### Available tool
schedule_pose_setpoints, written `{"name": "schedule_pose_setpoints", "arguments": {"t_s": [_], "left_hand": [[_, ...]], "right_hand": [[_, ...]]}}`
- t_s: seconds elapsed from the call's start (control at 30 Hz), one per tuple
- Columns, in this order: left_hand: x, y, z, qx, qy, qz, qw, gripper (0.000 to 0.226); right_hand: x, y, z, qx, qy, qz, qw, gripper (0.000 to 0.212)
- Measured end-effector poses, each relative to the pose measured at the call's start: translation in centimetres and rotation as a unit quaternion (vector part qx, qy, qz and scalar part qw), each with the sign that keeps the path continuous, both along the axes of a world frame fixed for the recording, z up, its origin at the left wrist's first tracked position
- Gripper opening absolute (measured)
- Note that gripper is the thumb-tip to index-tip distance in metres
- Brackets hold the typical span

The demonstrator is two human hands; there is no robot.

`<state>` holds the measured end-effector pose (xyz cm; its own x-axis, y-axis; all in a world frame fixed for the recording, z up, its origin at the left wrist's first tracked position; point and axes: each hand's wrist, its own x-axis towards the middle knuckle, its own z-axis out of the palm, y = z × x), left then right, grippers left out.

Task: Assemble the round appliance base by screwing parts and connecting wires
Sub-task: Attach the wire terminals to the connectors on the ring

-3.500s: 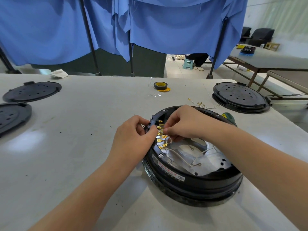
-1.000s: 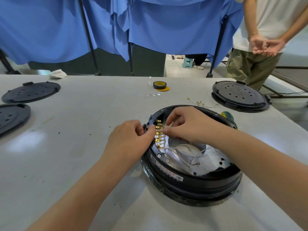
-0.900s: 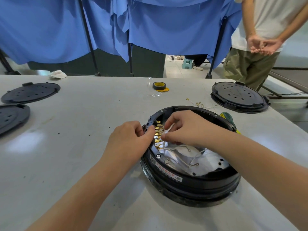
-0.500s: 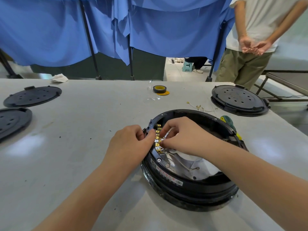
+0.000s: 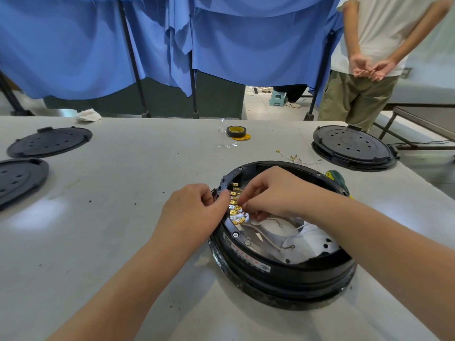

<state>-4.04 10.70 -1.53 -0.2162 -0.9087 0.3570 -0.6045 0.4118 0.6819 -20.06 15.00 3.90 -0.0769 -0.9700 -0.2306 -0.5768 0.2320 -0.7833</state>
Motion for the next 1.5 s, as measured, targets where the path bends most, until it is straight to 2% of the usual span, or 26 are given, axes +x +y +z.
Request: {"name": "schedule_pose_setpoints", "arguments": {"t_s": [0.37,0.67,1.0,1.5], "left_hand": [[-0.02,0.11,0.33,-0.002,-0.01,0.002,1.0,0.051],[0.0,0.22,0.52,0.012,-0.025,-0.007,1.0,0.06],[0.2,-0.07,0.35,0.032,-0.016,-0.06,0.998,0.053],[0.19,-0.37,0.41,0.047,-0.036,-0.078,0.995,0.056]], "right_hand": [[0.07,-0.08,0.0,0.012,-0.013,-0.011,1.0,0.016],[0.35,-0.03,-0.42,0.013,-0.054,-0.038,0.998,0.011],[0.49,0.21,-0.32,0.028,-0.101,-0.052,0.993,0.006],[0.87,0.42,-0.57,0.036,-0.166,-0.097,0.981,0.005]]}}
